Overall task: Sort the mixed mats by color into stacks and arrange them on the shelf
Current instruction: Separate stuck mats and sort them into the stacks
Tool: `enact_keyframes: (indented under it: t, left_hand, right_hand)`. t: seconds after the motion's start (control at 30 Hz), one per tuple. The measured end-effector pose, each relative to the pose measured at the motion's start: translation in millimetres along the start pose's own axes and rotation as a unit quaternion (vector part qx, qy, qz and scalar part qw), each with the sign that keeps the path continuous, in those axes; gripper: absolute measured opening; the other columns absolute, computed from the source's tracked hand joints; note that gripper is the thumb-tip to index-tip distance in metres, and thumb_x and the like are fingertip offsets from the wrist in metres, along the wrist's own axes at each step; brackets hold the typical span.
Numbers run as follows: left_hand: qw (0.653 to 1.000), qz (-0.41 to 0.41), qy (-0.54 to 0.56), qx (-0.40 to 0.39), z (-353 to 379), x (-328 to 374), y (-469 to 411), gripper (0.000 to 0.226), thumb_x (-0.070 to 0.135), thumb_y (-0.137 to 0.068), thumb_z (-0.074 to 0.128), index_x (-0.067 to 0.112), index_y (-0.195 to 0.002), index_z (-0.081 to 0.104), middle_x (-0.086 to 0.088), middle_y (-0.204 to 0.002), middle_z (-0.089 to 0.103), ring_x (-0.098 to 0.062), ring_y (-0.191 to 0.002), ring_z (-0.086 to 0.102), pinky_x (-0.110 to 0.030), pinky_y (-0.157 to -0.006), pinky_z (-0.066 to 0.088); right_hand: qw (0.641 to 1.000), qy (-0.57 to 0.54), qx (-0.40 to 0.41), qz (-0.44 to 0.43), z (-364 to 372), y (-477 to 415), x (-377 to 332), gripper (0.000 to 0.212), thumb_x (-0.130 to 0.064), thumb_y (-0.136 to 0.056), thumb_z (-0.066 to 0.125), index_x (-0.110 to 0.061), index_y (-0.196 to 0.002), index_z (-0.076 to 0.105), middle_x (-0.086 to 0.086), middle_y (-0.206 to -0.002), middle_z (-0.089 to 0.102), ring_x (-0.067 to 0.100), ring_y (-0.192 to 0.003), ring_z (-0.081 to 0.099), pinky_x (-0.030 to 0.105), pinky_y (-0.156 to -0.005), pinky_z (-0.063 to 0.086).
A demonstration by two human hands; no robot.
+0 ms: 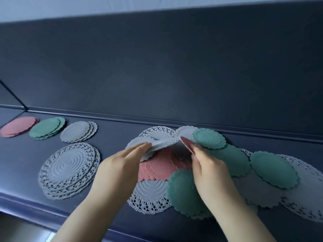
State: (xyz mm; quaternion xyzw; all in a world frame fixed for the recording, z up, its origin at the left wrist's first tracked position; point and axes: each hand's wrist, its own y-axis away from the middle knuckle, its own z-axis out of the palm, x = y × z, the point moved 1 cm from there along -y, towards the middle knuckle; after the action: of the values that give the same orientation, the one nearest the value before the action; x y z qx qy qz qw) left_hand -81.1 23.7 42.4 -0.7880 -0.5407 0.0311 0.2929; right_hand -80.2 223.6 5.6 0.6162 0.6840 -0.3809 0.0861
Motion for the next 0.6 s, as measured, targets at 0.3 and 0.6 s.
enact_keyframes:
  t: [0.3,0.6]
  left_hand:
    - [0.985,-0.036,0.069,0.154,-70,-114,23,0.036,0.003,-0.08,0.051,0.012,-0.11,0.07,0.003,-0.105,0.069,-0.003,-0.104,0.053,-0.001,-0.082,0.035]
    - [0.981,0.153,0.047,-0.112,-68,-276,90,0.047,0.007,-0.075,0.044,0.029,-0.108,0.068,0.011,-0.115,0.066,-0.008,-0.109,0.061,-0.015,-0.102,0.035]
  right_hand:
    - [0.999,-0.018,0.026,0.044,50,0,-96,0.033,-0.023,-0.094,0.045,-0.028,-0.125,0.057,-0.006,-0.068,0.062,0.005,-0.058,0.054,0.01,-0.057,0.033]
    - [0.998,-0.03,0.032,-0.039,155,-4,-202,0.034,-0.019,-0.095,0.042,-0.016,-0.125,0.057,0.004,-0.091,0.072,0.006,-0.062,0.057,0.007,-0.061,0.034]
